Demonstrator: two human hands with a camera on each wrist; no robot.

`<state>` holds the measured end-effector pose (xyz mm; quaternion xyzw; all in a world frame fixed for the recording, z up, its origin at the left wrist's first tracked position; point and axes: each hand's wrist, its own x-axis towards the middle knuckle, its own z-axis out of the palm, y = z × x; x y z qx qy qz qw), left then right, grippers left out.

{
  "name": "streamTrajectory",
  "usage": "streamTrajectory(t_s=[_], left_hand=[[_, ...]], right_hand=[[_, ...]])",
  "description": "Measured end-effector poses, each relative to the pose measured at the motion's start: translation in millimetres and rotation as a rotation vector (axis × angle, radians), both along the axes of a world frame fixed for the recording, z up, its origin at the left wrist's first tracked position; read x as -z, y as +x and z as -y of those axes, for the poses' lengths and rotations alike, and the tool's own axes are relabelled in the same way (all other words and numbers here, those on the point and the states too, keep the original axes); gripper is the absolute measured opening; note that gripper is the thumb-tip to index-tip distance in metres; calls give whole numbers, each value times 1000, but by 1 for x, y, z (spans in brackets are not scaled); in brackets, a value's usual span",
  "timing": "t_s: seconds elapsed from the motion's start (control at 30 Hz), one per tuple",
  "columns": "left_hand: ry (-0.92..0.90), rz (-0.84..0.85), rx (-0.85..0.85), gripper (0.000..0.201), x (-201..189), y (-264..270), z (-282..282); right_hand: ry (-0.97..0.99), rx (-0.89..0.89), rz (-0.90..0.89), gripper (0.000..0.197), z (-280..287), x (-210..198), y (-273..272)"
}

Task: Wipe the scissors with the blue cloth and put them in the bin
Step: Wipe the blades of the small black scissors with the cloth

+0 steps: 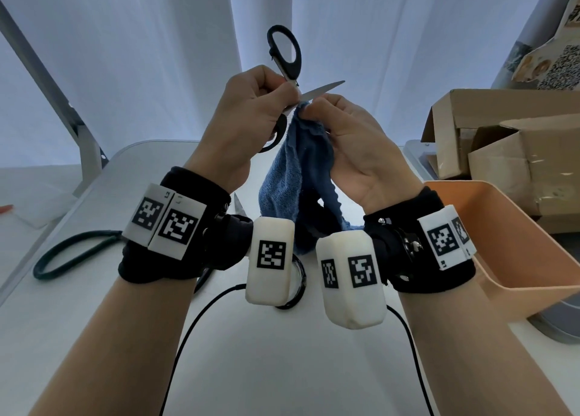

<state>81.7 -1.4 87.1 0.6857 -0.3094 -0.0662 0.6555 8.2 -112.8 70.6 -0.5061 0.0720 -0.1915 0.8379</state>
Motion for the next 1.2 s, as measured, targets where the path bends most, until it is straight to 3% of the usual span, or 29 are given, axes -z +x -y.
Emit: streamTrajectory(t_s=[0.1,0.2,0.37,0.53,1.2], left_hand=[[26,13,19,16,1,-1,0],[33,27,31,12,2,-2,2],[19,23,10,11,1,-2,2],[27,30,13,15,0,0,-1],[27,15,9,15,1,1,1]], right_hand=[[-46,8,-14,17,0,-1,2],[-57,17,-5,25,3,1,4],[-67,2,-3,17,1,1,2],[-76,0,21,25,1,2,4],[-126,29,-8,20,2,3,4]])
